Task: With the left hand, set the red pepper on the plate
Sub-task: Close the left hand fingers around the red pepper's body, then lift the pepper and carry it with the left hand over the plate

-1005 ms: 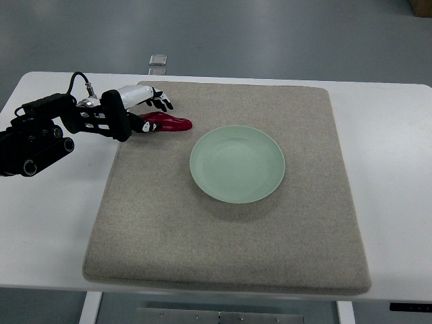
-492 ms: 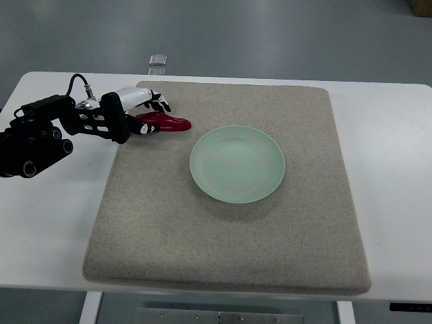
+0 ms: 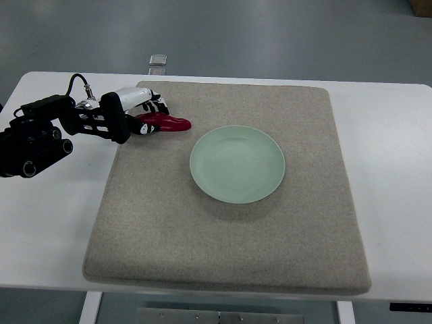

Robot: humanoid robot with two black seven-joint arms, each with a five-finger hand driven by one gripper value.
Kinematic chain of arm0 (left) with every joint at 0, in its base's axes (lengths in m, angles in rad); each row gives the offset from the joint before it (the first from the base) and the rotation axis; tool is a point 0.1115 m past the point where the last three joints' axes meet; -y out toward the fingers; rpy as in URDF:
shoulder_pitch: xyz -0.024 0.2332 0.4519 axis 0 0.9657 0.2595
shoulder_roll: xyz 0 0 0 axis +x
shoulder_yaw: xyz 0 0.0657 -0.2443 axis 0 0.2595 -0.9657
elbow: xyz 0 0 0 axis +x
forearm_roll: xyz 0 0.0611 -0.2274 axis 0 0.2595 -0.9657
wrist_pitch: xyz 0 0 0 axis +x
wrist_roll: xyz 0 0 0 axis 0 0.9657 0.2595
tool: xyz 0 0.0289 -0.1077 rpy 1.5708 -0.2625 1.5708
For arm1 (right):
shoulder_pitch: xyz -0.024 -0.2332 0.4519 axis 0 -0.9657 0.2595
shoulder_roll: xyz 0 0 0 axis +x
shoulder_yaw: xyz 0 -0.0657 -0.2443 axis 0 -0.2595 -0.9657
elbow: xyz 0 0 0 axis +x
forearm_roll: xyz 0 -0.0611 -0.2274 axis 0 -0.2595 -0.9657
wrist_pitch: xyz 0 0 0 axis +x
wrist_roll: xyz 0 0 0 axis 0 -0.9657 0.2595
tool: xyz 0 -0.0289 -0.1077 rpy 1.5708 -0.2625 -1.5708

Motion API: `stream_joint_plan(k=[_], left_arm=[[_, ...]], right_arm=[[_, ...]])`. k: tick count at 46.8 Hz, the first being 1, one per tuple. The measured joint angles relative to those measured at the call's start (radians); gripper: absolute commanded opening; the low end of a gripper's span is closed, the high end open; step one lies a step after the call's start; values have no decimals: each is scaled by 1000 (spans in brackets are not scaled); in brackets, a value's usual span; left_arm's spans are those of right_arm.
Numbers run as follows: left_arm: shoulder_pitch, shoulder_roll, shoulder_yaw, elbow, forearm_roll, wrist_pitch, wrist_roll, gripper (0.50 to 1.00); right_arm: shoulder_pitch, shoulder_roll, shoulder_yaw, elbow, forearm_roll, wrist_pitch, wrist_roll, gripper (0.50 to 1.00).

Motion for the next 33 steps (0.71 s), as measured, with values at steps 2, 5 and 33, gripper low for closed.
stream_joint_plan(k=[2, 5, 33], left_arm=[[0, -1, 2, 4, 0, 0, 0, 500], [-2, -1, 9, 6, 0, 1, 0, 500], [-37, -8, -7, -58, -18, 39, -6, 500]], right_arm=[[0, 0, 0, 0, 0, 0, 0, 928], [0, 0, 0, 0, 0, 0, 0, 928], [0, 0, 0, 0, 0, 0, 0, 928]])
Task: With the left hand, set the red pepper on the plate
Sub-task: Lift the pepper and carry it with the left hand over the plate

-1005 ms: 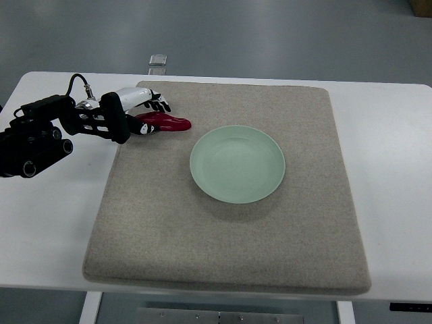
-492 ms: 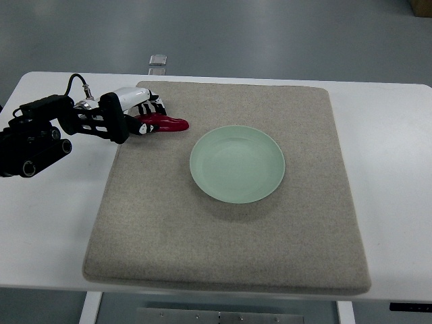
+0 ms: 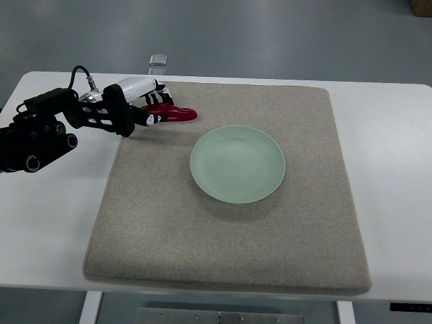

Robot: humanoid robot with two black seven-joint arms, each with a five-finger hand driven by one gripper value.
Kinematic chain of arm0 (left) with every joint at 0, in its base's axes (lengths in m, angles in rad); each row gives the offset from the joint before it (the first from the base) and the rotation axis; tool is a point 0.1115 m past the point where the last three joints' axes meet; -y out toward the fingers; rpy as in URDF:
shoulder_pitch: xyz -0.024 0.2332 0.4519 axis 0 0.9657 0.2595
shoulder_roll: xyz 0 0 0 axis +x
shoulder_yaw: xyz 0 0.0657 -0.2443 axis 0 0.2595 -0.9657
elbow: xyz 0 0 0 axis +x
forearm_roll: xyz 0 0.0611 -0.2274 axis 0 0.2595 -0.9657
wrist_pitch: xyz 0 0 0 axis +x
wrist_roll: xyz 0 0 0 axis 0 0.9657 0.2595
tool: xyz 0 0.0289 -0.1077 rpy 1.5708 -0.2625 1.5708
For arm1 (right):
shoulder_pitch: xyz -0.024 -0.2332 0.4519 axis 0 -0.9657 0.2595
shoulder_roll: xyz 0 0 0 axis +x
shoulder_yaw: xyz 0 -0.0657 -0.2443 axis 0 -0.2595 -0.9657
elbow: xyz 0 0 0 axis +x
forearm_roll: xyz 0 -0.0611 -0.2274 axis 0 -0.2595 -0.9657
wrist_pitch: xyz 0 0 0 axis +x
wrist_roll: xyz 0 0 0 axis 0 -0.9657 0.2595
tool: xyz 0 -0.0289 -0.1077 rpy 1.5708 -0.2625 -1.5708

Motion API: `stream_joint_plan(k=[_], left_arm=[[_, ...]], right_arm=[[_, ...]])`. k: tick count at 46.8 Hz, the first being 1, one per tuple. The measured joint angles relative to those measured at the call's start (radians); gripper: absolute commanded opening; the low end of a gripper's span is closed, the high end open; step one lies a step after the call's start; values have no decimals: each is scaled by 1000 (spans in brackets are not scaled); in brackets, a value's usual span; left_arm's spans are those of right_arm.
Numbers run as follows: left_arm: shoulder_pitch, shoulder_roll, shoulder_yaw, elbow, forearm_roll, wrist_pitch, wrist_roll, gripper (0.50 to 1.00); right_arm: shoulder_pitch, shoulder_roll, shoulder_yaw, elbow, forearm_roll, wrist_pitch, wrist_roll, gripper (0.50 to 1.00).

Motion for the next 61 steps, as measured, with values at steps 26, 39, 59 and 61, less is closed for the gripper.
stream_joint_plan(k=[26, 39, 59, 61], left_arm=[[-87, -104, 17, -197, 123, -18, -24, 500], [-85, -136, 69, -219, 134, -24, -24, 500], [-85, -139, 93, -217, 138, -24, -24, 500], [-85, -139, 94, -216, 138, -24, -24, 522]], right_arm=[[0, 0, 0, 0, 0, 0, 0, 928], [0, 0, 0, 0, 0, 0, 0, 928], [0, 0, 0, 0, 0, 0, 0, 928], [0, 0, 0, 0, 0, 0, 0, 928]])
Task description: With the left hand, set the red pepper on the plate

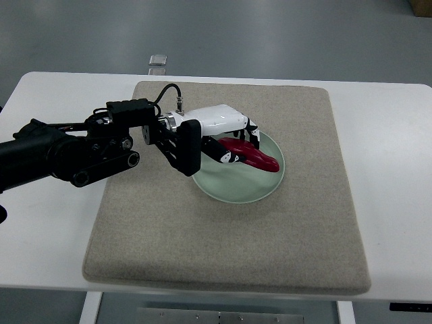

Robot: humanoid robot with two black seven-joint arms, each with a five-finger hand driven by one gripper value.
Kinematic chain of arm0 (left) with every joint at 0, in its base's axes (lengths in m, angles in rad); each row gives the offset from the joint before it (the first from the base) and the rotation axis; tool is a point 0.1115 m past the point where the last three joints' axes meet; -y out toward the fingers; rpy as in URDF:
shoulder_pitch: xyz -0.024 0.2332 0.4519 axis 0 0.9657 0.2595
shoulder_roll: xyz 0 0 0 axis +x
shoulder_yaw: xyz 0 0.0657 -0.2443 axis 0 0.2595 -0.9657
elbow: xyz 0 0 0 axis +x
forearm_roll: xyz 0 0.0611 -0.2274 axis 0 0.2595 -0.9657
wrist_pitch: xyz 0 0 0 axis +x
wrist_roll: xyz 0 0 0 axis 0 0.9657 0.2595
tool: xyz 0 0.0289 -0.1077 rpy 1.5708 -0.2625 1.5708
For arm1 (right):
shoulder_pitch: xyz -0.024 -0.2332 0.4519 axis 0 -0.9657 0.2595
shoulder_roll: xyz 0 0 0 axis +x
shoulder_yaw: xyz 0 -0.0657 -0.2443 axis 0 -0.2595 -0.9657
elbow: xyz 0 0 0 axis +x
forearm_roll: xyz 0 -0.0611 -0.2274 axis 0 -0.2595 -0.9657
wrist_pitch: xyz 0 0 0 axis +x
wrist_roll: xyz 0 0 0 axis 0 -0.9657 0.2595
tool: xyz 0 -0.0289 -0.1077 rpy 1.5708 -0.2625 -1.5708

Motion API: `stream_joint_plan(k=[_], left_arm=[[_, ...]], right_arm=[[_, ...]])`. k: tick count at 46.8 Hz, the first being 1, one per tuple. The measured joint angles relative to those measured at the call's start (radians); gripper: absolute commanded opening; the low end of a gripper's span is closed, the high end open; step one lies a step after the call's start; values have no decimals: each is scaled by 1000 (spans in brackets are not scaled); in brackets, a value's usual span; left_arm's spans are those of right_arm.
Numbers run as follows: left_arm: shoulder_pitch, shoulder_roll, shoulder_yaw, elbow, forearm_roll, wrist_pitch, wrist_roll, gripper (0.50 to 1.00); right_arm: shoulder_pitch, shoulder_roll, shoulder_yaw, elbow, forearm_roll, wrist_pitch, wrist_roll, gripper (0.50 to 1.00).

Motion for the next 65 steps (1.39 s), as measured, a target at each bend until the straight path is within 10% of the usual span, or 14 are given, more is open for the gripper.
stream_joint_plan(k=[11, 31, 65], left_arm=[[1, 0, 6, 2, -1, 0, 0, 728], [7, 3, -1, 5, -19, 0, 0, 934], [70, 0, -193, 244, -984, 106, 5, 992]], right_arm=[[0, 0, 0, 0, 0, 0, 0, 928], [0, 0, 0, 0, 0, 0, 0, 928], [0, 0, 0, 0, 0, 0, 0, 928]])
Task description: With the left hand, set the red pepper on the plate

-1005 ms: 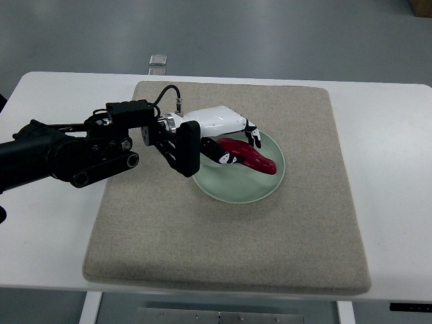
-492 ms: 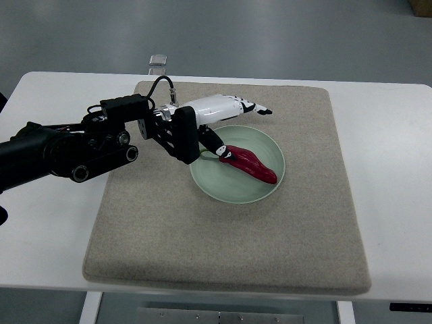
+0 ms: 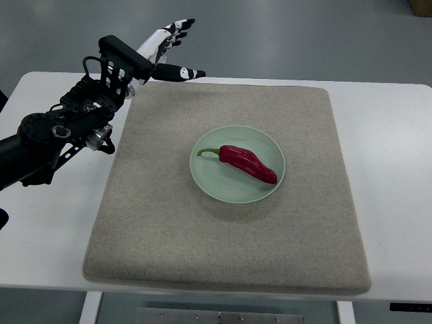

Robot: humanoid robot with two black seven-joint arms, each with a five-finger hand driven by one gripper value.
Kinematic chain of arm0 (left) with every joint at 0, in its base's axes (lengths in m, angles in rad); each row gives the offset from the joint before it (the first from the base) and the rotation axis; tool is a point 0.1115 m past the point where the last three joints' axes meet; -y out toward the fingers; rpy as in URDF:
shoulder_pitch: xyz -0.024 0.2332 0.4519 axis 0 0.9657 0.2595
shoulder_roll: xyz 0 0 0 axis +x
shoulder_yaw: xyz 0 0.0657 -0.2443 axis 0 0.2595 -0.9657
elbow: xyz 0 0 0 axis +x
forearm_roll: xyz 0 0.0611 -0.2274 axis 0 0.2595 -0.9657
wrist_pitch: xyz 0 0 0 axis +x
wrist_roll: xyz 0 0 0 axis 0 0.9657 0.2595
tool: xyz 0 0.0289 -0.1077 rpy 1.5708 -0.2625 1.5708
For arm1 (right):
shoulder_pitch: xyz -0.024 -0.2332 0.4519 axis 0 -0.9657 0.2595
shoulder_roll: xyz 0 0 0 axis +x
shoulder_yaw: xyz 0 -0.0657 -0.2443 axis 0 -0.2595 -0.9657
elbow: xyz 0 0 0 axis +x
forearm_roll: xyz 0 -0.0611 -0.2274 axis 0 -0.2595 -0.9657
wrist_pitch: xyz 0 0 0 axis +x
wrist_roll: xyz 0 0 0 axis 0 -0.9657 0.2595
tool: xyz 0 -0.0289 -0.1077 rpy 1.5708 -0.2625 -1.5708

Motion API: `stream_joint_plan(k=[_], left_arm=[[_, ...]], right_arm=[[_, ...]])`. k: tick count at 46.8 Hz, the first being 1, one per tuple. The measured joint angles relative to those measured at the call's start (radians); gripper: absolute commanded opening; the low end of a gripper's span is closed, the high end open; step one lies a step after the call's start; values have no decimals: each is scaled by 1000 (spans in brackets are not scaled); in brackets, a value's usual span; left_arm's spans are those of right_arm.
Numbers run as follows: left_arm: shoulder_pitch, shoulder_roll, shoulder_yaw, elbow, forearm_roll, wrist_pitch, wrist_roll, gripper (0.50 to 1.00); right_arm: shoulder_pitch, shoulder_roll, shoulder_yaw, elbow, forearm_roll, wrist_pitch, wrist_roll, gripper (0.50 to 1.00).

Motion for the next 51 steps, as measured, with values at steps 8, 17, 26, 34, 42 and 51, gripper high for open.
stream_joint_plan(k=[8, 17, 26, 34, 42, 51], left_arm=[[26, -3, -45, 76, -287, 1, -1, 994], [73, -8, -155, 87, -390, 0, -2, 999], [142, -14, -345, 101, -392, -28, -2, 1000], [197, -60, -461, 107, -398, -107, -1, 1000], [204, -61, -488, 121, -430, -132, 0, 1000], [204, -64, -487, 150, -538, -178, 2, 1000]], right_arm=[[0, 0, 0, 0, 0, 0, 0, 928], [0, 0, 0, 0, 0, 0, 0, 928], [0, 0, 0, 0, 0, 0, 0, 928], [0, 0, 0, -1, 0, 0, 0, 928], [0, 0, 0, 0, 0, 0, 0, 928], [0, 0, 0, 0, 0, 0, 0, 928]])
